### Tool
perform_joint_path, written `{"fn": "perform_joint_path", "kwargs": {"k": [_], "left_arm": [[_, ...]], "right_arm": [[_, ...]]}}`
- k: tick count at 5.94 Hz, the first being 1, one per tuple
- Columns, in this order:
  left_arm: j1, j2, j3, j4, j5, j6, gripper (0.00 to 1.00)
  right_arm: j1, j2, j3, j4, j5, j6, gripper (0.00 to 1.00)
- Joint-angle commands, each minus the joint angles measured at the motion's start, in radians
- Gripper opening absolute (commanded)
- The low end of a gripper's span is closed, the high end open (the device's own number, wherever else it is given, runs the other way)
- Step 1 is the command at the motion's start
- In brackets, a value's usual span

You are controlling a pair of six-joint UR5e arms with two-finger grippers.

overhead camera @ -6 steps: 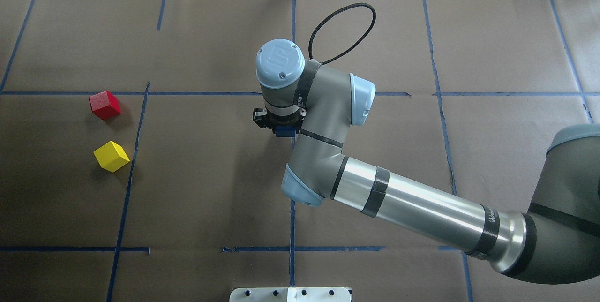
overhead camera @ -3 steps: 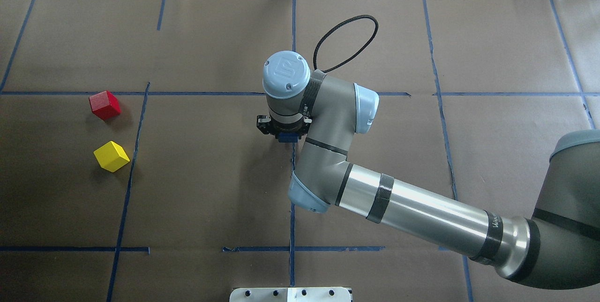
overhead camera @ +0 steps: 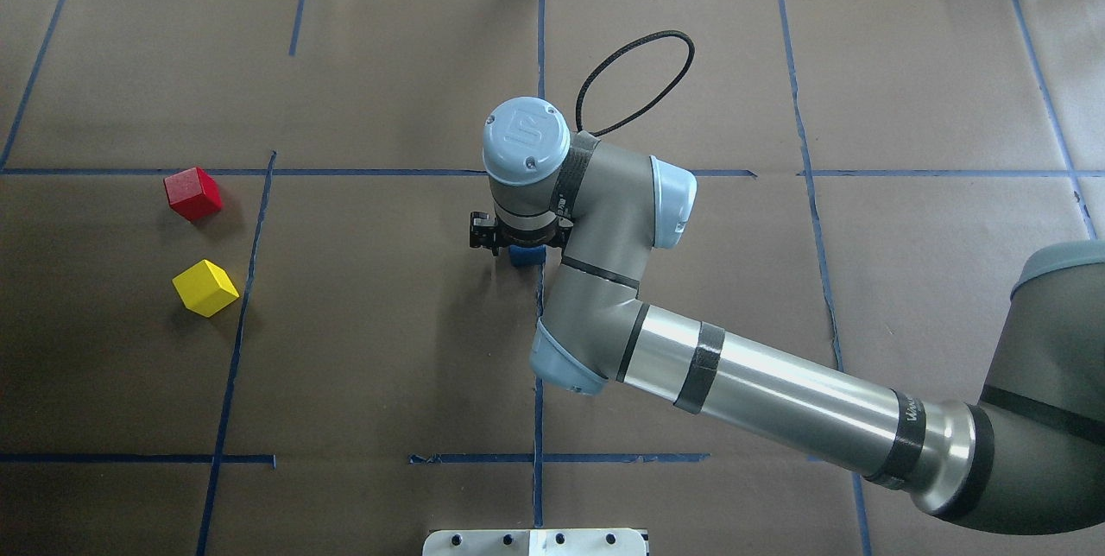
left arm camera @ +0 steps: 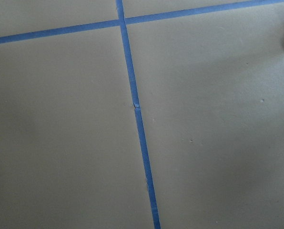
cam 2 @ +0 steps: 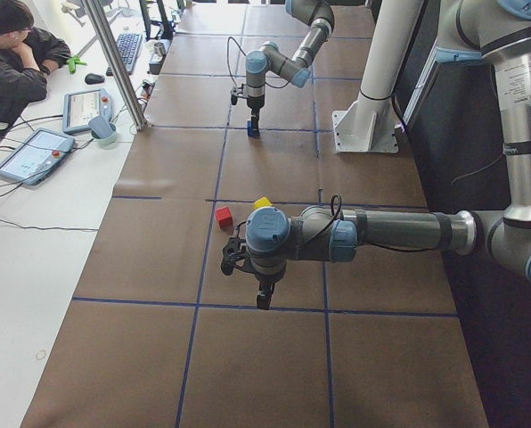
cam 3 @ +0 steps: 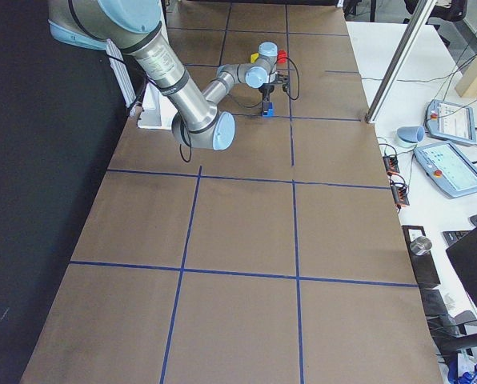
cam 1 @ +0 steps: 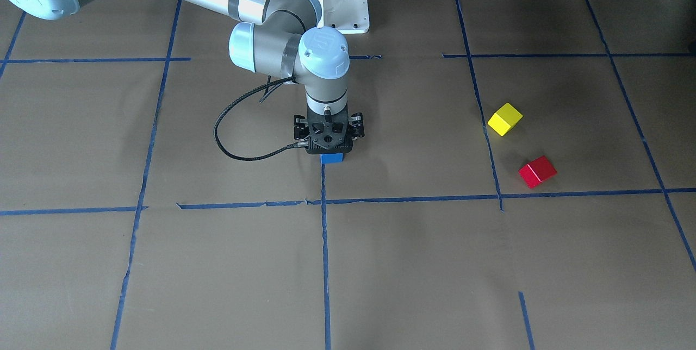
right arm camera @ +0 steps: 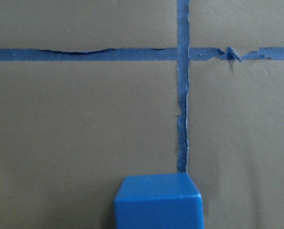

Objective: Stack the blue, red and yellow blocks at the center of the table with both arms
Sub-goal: 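Release the blue cube and withdraw the right arm out of view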

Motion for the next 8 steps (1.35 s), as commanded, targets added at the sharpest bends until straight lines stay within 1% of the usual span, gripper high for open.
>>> {"fn": "perform_joint_path", "kwargs": {"k": [1,2,3,4,5,6,7,8], "left_arm": [[0.000,0.000,-0.002,-0.002,0.002,0.000,1.00],[0.002,-0.002,-0.004,-0.002,0.002,0.000,1.00],[0.002,-0.002,-0.002,0.000,0.005,0.000,1.00],[0.003,-0.003,0.009,0.000,0.008,-0.006,1.00],[0.002,-0.030,0.021,-0.002,0.011,-0.009,1.00],[0.002,-0.099,0.023,-0.011,0.012,-0.008,1.00],[0.005,-0.116,0.030,-0.009,0.011,-0.009,1.00],[0.005,-0.170,0.071,-0.011,0.006,-0.009,1.00]], "right_arm": [[0.121,-0.008,0.054,-0.010,0.084,-0.076,0.99],[0.219,-0.035,0.060,-0.019,0.173,-0.156,0.99],[0.304,-0.093,0.091,-0.019,0.227,-0.265,0.99],[0.405,-0.220,0.173,-0.019,0.310,-0.373,1.00],[0.509,-0.324,0.225,-0.020,0.359,-0.534,1.00],[0.616,-0.416,0.231,-0.020,0.389,-0.750,1.00],[0.692,-0.549,0.282,-0.019,0.390,-0.922,1.00],[0.750,-0.709,0.363,-0.016,0.390,-1.071,1.00]]}}
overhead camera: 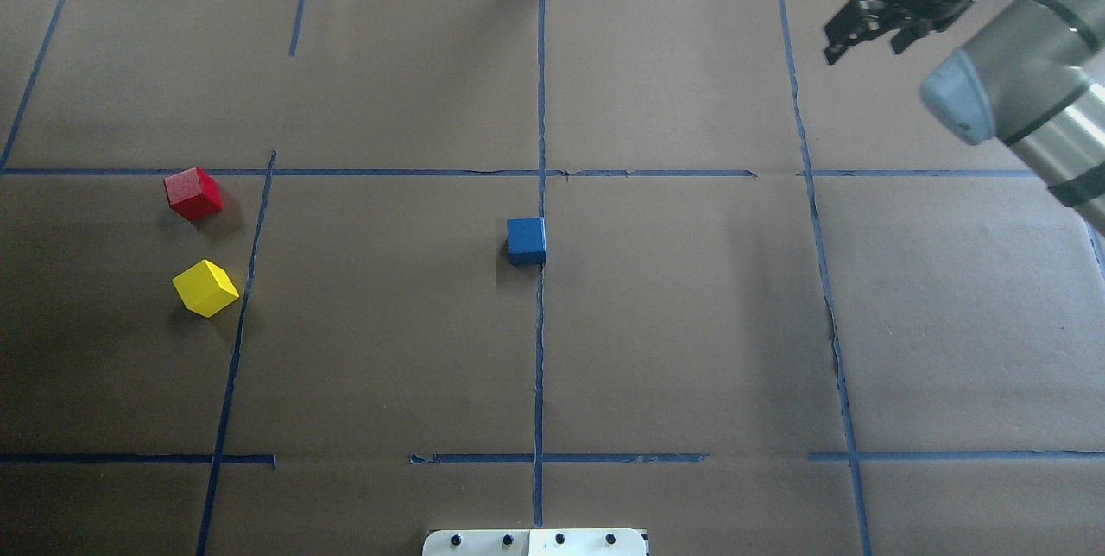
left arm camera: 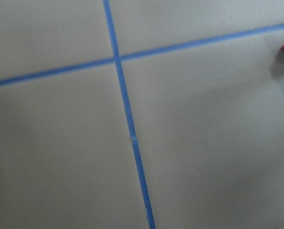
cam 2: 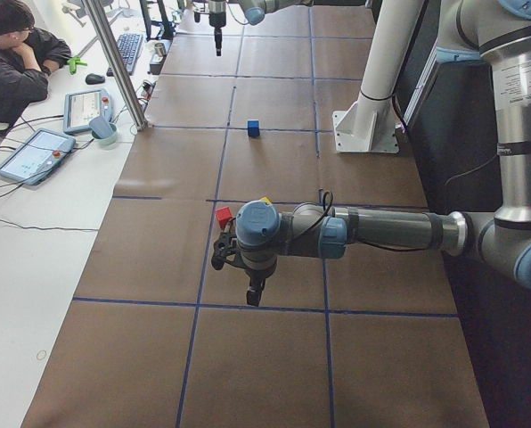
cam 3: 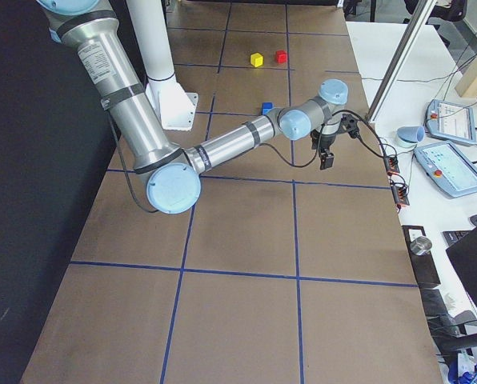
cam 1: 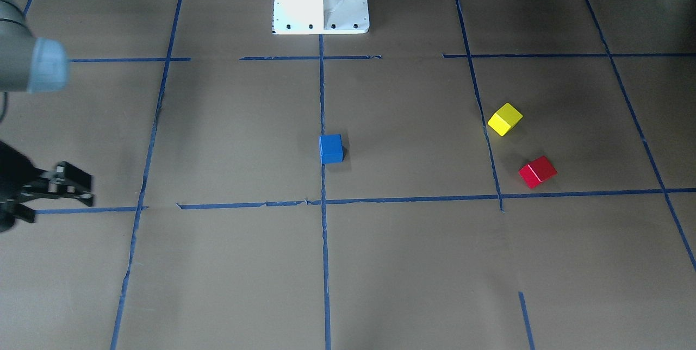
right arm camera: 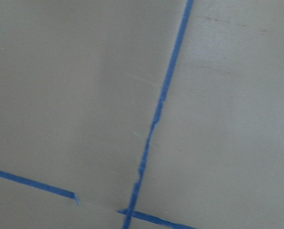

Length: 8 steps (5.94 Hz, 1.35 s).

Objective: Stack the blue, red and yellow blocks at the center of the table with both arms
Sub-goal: 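Release the blue cube and withdraw the right arm out of view, then reach the left gripper to the red cube and grasp it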

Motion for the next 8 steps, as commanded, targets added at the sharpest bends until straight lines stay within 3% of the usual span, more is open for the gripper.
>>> {"fn": "perform_joint_path", "kwargs": {"k": [1,2,4,5,6,8], "left_arm": [[0.001,-0.043,0.030,-0.004,0.001,0.012,1.00],[0.001,-0.045,0.027,-0.041,-0.003,0.007,1.00],[0.004,-0.040,0.018,-0.153,-0.008,-0.003,1.00],[0.046,-0.043,-0.002,-0.155,-0.010,-0.006,1.00],[0.174,-0.052,-0.023,-0.176,-0.002,-0.164,1.00],[0.332,-0.056,-0.050,-0.391,0.026,-0.498,1.00]], "right_arm": [[0.138,-0.303,0.137,0.010,0.004,-0.298,1.00],[0.222,-0.417,0.160,0.012,0.004,-0.420,1.00],[0.344,-0.586,0.164,0.010,0.002,-0.430,1.00],[0.351,-0.597,0.179,0.012,0.002,-0.412,1.00],[0.349,-0.592,0.177,0.013,0.004,-0.389,1.00],[0.349,-0.591,0.176,0.013,0.004,-0.389,1.00]]}}
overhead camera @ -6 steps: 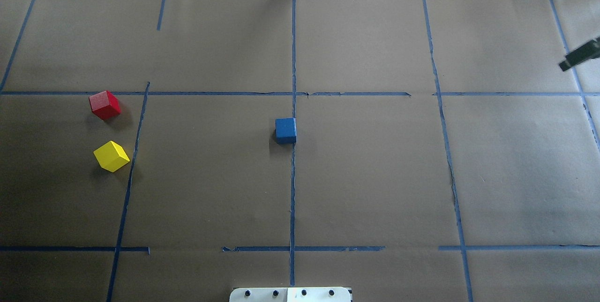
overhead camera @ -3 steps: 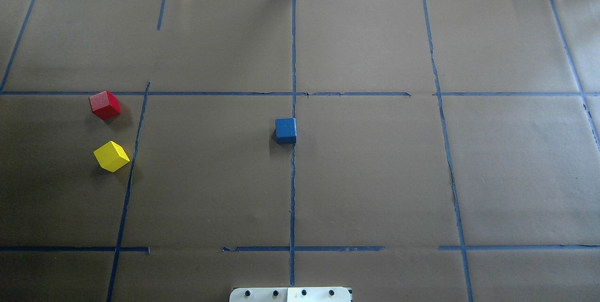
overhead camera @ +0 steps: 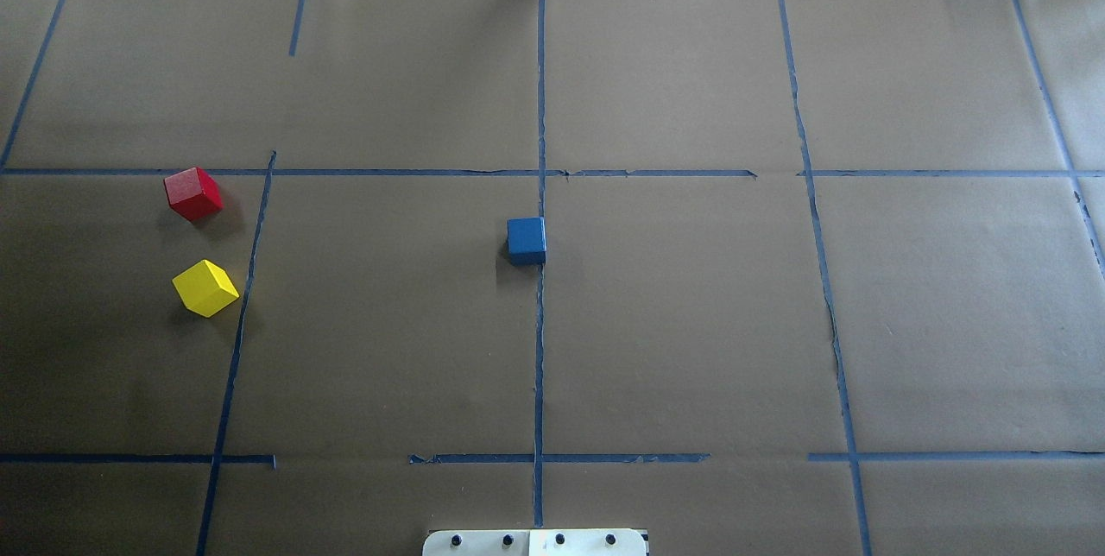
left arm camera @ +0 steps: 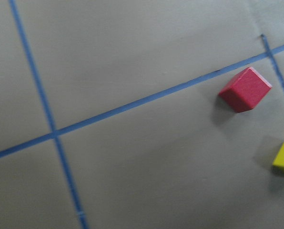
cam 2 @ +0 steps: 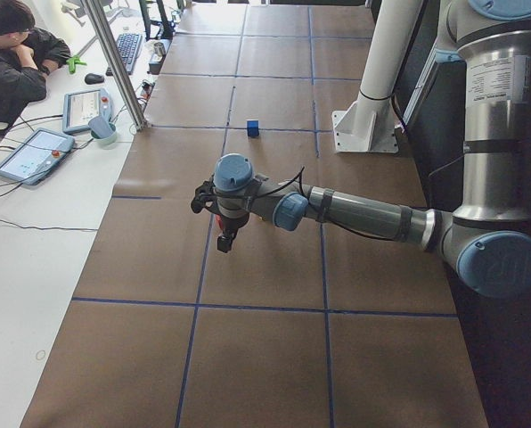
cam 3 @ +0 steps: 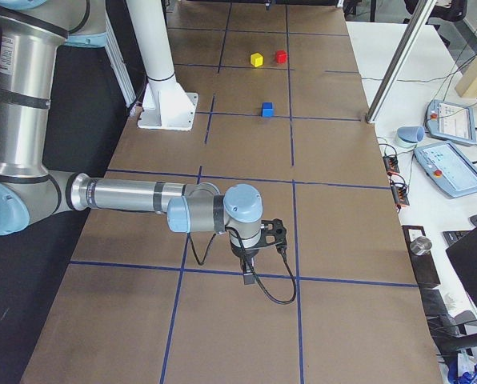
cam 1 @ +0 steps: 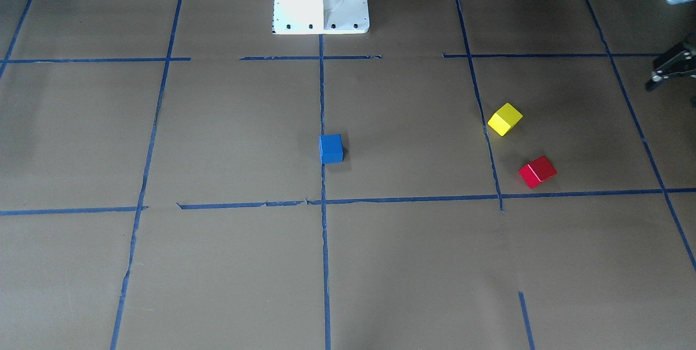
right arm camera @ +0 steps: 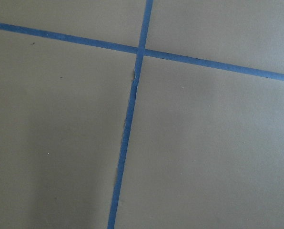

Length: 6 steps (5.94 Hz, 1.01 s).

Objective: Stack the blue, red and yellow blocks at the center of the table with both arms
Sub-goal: 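Reach the left gripper to the red cube and grasp it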

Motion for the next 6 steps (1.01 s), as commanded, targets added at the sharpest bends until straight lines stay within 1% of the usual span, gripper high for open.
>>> {"fn": "perform_joint_path", "kwargs": {"k": [1,2,3,4,5,6], "left_arm": [[0.149,-0.025,-0.010,-0.109,0.104,-0.267,1.00],[0.215,-0.055,-0.023,-0.117,0.141,-0.341,1.00],[0.314,-0.062,-0.039,-0.126,0.201,-0.475,1.00],[0.409,-0.065,-0.074,-0.138,0.300,-0.574,1.00],[0.439,-0.100,-0.076,-0.137,0.318,-0.572,1.00],[0.439,-0.138,-0.056,-0.122,0.306,-0.569,1.00]], "right_arm": [[0.001,0.000,-0.002,-0.001,0.000,0.002,1.00],[0.001,0.000,-0.002,-0.001,0.000,0.002,1.00],[0.001,0.000,-0.002,-0.001,0.000,0.000,1.00],[0.001,0.000,-0.003,-0.001,0.000,0.000,1.00],[-0.001,0.000,-0.005,-0.003,0.000,0.000,1.00],[-0.001,0.000,-0.005,-0.003,0.000,0.000,1.00]]}}
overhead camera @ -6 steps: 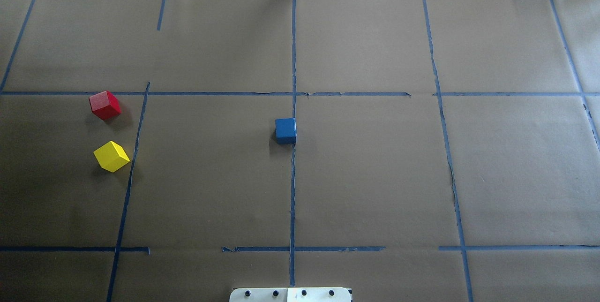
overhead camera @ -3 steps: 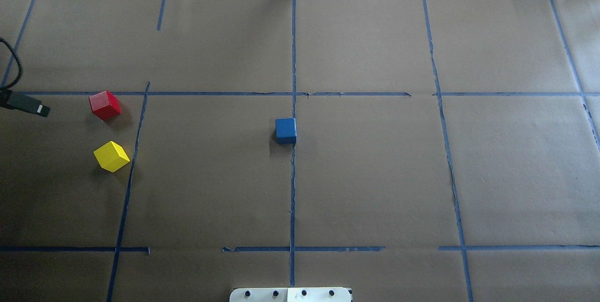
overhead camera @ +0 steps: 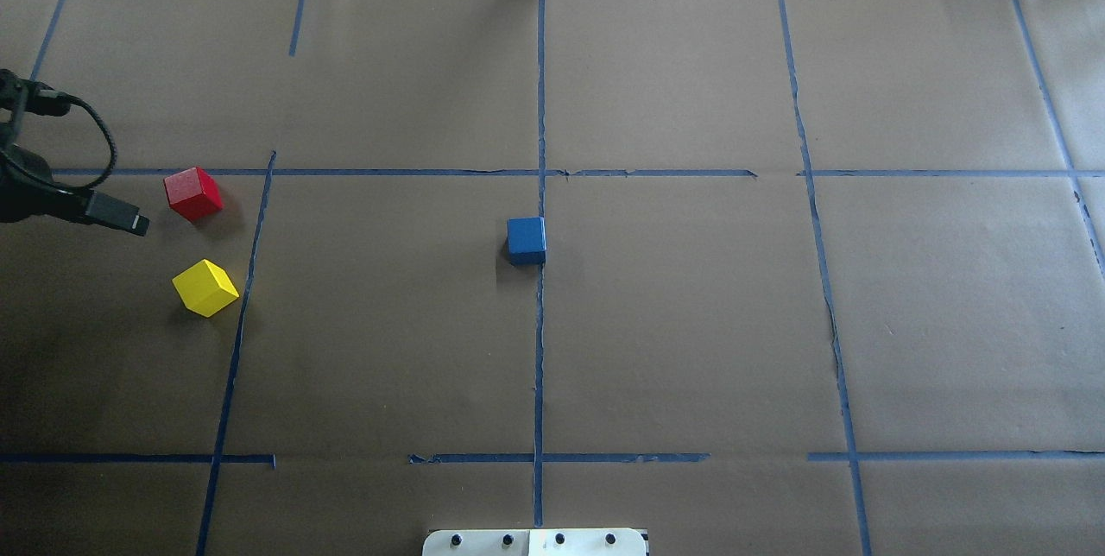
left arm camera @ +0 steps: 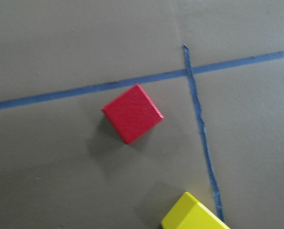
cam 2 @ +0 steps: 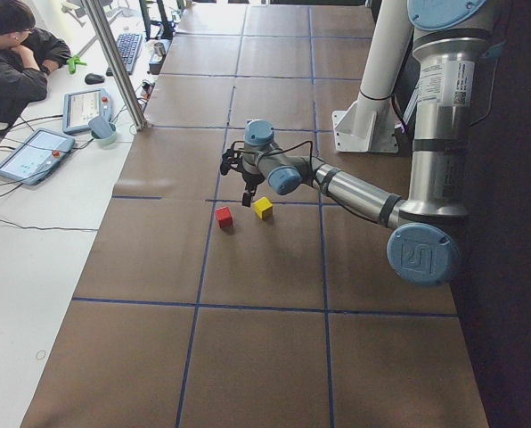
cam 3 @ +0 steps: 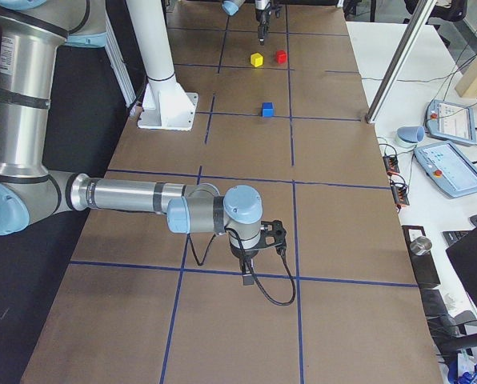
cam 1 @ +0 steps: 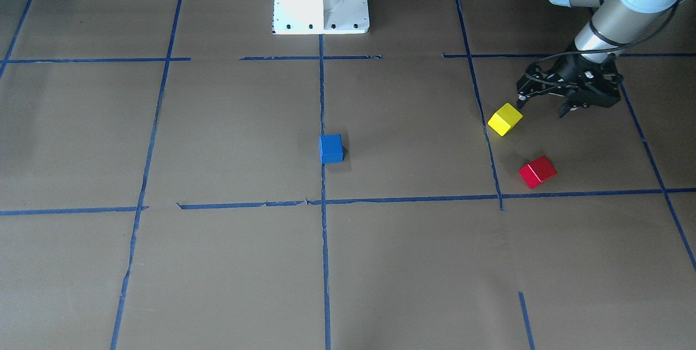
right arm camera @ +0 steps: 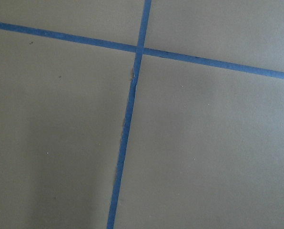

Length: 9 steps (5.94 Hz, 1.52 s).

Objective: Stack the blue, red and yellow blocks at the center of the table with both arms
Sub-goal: 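Reach the left gripper to the red cube and grasp it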

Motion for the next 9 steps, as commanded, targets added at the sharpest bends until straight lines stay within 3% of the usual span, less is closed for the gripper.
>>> {"fn": "perform_joint_path", "kwargs": {"k": [1,2,4,5,9], "left_arm": [[0.013,-0.036,0.032,0.037,0.009,-0.076,1.00],[0.004,-0.042,0.073,0.036,0.017,-0.301,1.00],[-0.015,-0.122,0.199,0.036,0.064,-0.429,1.00],[-0.015,-0.175,0.256,0.036,0.067,-0.446,1.00],[-0.022,-0.185,0.311,0.025,0.069,-0.435,1.00]], "right_arm": [[0.000,-0.002,-0.002,0.000,-0.002,0.000,1.00],[0.000,-0.002,-0.002,0.000,-0.002,-0.001,1.00],[0.000,-0.002,-0.002,0.000,-0.002,-0.002,1.00],[0.000,-0.003,-0.002,0.000,-0.002,-0.003,1.00],[0.000,-0.002,-0.002,0.000,-0.002,-0.003,1.00]]}}
